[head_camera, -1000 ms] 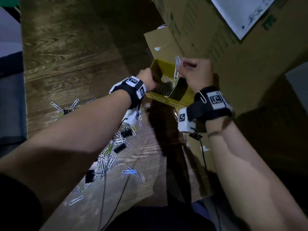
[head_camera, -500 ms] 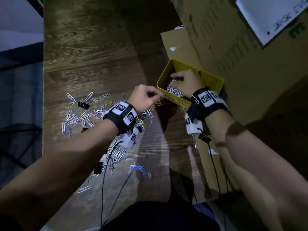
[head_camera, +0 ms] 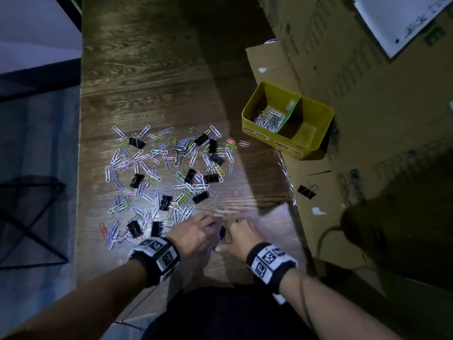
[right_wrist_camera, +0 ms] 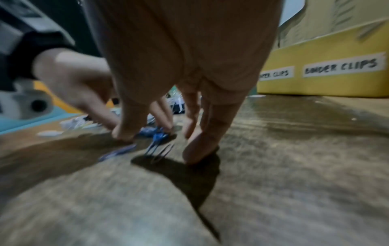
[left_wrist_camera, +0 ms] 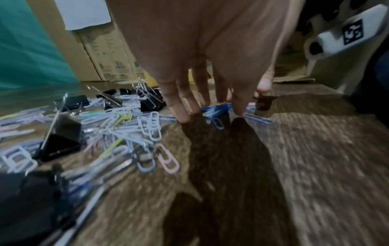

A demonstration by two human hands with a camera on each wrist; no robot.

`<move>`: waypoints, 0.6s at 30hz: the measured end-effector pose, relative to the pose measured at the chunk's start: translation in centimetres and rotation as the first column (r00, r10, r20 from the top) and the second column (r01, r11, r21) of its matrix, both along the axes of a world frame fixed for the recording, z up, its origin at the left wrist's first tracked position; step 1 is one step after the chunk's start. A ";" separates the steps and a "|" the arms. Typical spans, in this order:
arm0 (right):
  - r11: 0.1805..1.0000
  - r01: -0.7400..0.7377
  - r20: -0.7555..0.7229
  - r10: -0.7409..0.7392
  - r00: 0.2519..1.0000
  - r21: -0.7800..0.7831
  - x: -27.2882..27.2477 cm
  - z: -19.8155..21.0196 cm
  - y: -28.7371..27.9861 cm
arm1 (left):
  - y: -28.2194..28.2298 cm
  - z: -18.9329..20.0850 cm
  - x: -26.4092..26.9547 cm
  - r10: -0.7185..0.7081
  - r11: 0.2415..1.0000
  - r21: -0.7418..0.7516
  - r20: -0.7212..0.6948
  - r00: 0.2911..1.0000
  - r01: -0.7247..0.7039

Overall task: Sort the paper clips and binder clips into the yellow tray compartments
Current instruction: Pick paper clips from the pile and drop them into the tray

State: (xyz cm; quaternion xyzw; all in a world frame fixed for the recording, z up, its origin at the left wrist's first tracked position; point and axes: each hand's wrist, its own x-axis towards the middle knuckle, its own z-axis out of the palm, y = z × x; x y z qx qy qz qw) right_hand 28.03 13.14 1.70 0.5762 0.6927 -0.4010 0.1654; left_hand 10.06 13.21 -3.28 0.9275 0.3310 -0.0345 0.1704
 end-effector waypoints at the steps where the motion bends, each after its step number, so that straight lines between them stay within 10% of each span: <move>1: 1.000 0.020 0.010 -0.021 1.000 0.019 -0.7 -0.6 -0.7 | -0.1 -0.3 0.0 -0.006 0.999 0.050 -0.002 1.000 0.006; 18: 0.951 -0.129 0.060 0.116 0.991 0.282 -2.0 -3.1 -2.6 | 1.4 0.6 1.7 0.084 0.988 -0.118 -0.163 0.983 -0.104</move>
